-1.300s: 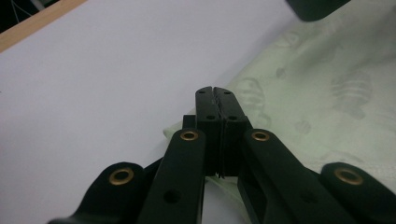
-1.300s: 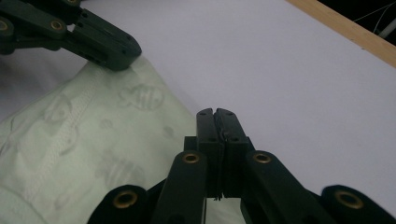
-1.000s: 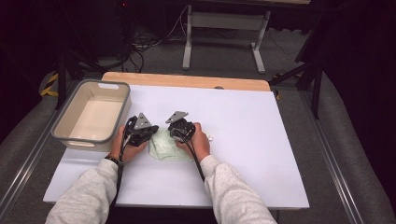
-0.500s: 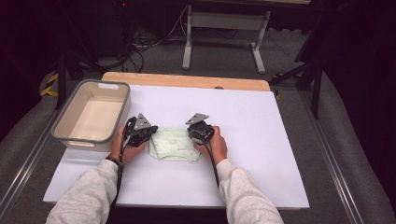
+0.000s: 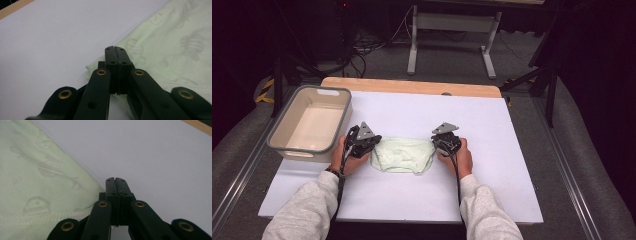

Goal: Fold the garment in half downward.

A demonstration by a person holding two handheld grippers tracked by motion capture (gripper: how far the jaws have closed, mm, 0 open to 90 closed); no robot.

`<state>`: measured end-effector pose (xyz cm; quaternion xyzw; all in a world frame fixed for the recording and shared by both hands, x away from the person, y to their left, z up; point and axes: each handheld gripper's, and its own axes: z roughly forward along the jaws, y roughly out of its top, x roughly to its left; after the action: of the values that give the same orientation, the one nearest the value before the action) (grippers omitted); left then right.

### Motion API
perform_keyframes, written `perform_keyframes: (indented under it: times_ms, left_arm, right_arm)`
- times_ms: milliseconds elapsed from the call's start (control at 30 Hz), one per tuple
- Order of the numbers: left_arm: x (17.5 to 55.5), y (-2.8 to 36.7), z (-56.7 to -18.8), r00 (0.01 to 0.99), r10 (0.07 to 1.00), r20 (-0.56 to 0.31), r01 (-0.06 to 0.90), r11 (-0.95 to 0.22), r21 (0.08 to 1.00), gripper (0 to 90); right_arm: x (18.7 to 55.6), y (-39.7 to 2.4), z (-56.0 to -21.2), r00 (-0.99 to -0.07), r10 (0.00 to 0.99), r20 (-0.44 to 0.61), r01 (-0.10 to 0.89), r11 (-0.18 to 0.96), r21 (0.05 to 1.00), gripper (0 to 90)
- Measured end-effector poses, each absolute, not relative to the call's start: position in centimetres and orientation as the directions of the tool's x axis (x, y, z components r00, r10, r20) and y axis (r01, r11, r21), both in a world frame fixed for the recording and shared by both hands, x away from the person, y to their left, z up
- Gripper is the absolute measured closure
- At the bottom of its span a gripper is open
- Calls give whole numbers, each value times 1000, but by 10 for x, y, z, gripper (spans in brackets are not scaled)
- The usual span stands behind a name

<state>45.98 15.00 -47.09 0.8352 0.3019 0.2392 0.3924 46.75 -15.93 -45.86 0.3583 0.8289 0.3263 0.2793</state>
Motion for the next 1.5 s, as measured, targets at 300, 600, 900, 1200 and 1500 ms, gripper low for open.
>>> perform_keyframes:
  times_ms: [300, 600, 900, 1200, 1500]
  left_arm:
    - [457, 152, -467, 683, 711, 169, 307, -489, 817, 898]
    - [449, 154, -458, 683, 707, 185, 260, -471, 843, 852]
    - [442, 154, -450, 699, 687, 198, 210, -462, 862, 762]
    - [439, 156, -446, 688, 695, 209, 179, -442, 879, 657]
    - [438, 155, -445, 684, 696, 218, 172, -445, 879, 543]
  right_arm:
    - [462, -167, -456, -577, 789, -208, 393, 492, 776, 899]
    - [453, -171, -446, -593, 779, -203, 318, 458, 830, 880]
    - [445, -175, -437, -598, 777, -194, 265, 421, 867, 865]
    - [440, -178, -432, -602, 777, -183, 239, 394, 887, 798]
    - [436, -175, -429, -599, 777, -191, 217, 388, 896, 634]
